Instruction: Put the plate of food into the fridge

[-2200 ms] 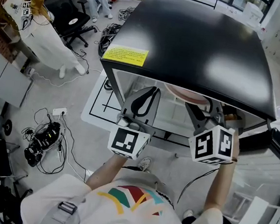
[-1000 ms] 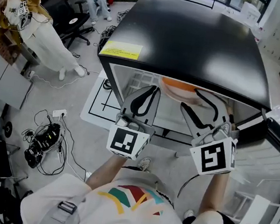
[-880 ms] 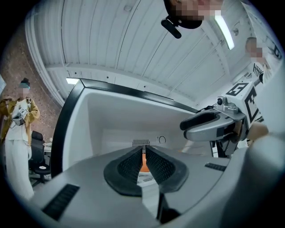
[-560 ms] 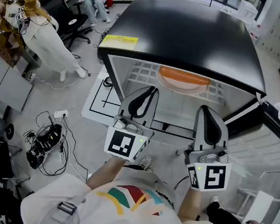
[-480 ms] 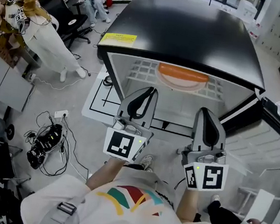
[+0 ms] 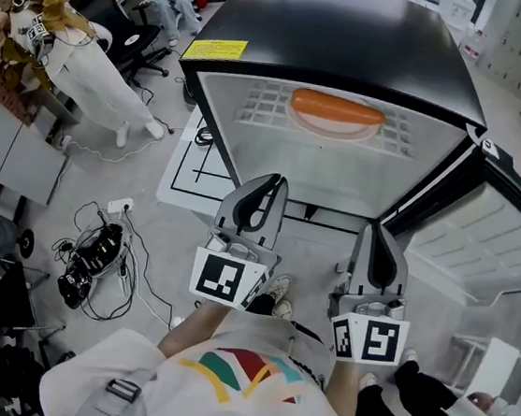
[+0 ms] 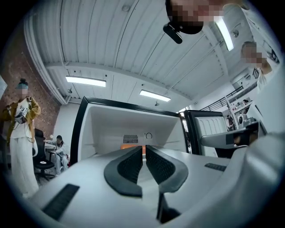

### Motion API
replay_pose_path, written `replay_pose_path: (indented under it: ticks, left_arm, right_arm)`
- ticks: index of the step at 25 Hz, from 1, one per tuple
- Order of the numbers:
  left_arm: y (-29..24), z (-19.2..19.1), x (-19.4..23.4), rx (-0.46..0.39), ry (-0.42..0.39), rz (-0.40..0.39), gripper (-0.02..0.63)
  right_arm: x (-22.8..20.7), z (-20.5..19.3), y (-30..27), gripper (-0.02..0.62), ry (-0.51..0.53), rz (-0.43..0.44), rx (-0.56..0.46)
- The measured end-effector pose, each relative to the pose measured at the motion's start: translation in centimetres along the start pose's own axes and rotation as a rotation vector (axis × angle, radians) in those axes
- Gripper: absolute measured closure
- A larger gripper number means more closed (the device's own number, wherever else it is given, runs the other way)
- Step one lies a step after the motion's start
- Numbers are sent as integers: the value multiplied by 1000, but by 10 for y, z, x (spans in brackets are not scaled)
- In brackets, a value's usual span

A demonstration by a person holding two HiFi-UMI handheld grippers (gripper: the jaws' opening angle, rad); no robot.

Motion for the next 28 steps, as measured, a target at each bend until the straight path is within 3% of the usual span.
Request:
replay_pose_path:
  ticks: [10,19,28]
  left_arm:
    - [21,2,-3,-4,-1,8,577]
    - [22,10,6,-47,23,-28,577]
    - [27,6,19,-48,20,-39,577]
  right_arm:
    - [20,-6,4,595,2,35,1]
    - [42,-2,-4,595,129,10,-5]
    - [56,-7,-11,595,140,18,-5]
Point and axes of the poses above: the fingertips, and each gripper's own axes: y backward along the fingers, x to its left, z out of its top, the point moved 5 cm from there along y, backward along the fingers, and after that the axes turned 7 degrees about -z, right-handed, at the moved point
